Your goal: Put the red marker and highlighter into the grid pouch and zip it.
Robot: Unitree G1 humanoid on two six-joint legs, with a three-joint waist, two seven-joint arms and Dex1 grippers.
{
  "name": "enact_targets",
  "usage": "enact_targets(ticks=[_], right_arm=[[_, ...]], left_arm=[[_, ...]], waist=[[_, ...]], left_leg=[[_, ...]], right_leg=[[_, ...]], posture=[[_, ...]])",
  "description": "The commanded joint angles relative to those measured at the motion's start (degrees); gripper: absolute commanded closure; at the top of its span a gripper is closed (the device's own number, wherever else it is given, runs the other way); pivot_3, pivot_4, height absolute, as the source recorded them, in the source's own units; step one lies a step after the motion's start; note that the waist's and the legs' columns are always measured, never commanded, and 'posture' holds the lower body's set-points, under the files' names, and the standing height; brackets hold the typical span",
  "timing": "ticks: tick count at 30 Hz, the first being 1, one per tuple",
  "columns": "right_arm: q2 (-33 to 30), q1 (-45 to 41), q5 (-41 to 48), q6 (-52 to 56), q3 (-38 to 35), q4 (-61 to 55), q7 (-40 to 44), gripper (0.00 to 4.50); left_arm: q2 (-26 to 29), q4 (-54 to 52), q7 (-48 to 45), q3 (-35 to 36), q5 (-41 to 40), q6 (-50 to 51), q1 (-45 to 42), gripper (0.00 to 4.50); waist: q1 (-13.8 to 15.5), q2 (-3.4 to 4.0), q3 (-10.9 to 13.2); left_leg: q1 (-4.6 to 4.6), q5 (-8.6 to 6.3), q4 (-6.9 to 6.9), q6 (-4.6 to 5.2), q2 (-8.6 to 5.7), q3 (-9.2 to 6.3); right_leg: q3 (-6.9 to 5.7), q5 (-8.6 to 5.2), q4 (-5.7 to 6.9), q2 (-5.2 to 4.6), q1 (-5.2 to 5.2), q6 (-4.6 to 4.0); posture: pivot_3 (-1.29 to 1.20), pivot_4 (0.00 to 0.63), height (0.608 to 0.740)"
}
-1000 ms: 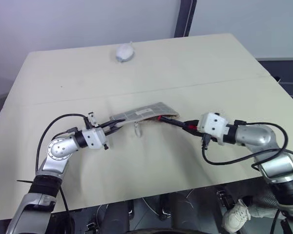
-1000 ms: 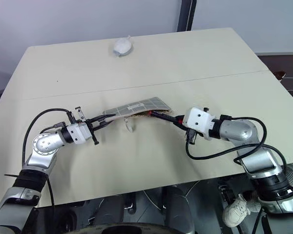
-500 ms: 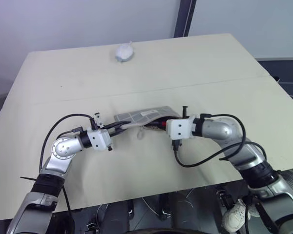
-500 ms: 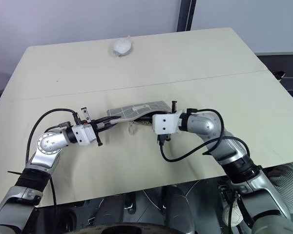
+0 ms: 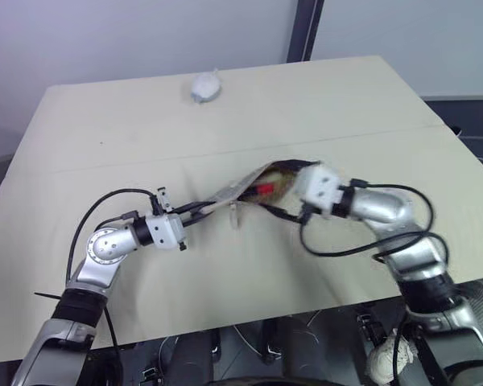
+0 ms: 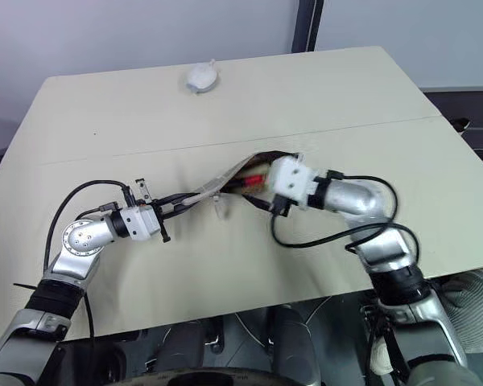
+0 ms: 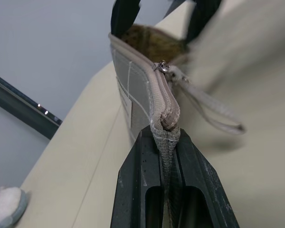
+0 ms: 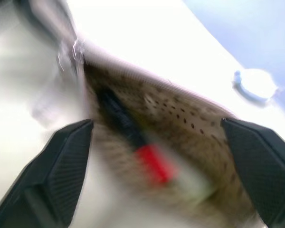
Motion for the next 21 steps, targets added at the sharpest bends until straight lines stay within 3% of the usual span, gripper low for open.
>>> enact_targets(ticks=[1, 5, 7, 12, 17, 21], right_arm=[[-0.41, 2.14, 20.67, 15.66, -8.05, -9.73, -0.12, 0.03], [-1.98, 9.33, 29.66, 27.12, -7.24, -12.97, -1.18, 0.03], [-3.82, 13.45, 23.16, 25.61, -1.36, -11.67, -1.31, 0.03], [2.96, 12.55, 17.55, 24.00, 3.21, -3.77, -8.65, 0.03], [15.00, 5.42, 16.98, 21.97, 0.51, 4.43, -17.02, 0.03], [18.70, 2.45, 17.23, 21.58, -0.10, 6.72, -18.06, 0.03]], left_arm=[[-0.46, -0.75, 1.12, 0.50, 0.10, 0.52, -1.02, 4.50], [-2.09, 0.70, 2.03, -0.28, 1.36, 0.64, -3.22, 4.50], [-3.34, 1.48, 2.11, -1.20, 2.28, 0.42, -4.82, 4.50], [-4.83, 2.82, 1.91, -2.72, 4.08, -0.38, -7.72, 4.50], [-5.79, 5.28, 2.58, -3.31, 5.53, -0.64, -10.33, 4.50], [-6.97, 5.72, 3.76, -3.46, 6.40, -0.33, -11.47, 4.50]], waist=[[-0.09, 0.00, 0.00], [-0.08, -0.07, -0.04], [0.02, -0.09, -0.05], [-0.65, -0.08, -0.03], [-0.99, -0.09, -0.03], [-0.54, -0.09, -0.03]], left_leg=[[0.02, 0.00, 0.01, 0.00, 0.00, -0.08], [0.12, -0.09, 0.10, -0.14, 0.03, -0.13], [0.28, -0.09, 0.10, -0.14, 0.05, -0.24], [0.29, -0.10, 0.09, -0.15, 0.07, -0.09], [0.30, -0.10, 0.12, -0.14, 0.10, -0.07], [0.28, -0.09, 0.08, -0.12, 0.02, -0.09]], right_leg=[[0.01, 0.00, 0.01, 0.00, 0.01, -0.01], [0.02, 0.01, 0.10, -0.02, 0.08, -0.03], [-0.04, -0.01, 0.03, 0.00, 0.31, -0.04], [-0.07, 0.00, -0.29, -0.06, 0.42, -0.02], [-0.07, 0.01, -0.23, 0.01, 0.41, -0.01], [-0.05, 0.05, -0.08, 0.02, 0.37, -0.05]], posture=[[0.00, 0.150, 0.740], [0.00, 0.150, 0.740], [0.00, 0.150, 0.740], [0.00, 0.150, 0.740], [0.00, 0.150, 0.740], [0.00, 0.150, 0.740]])
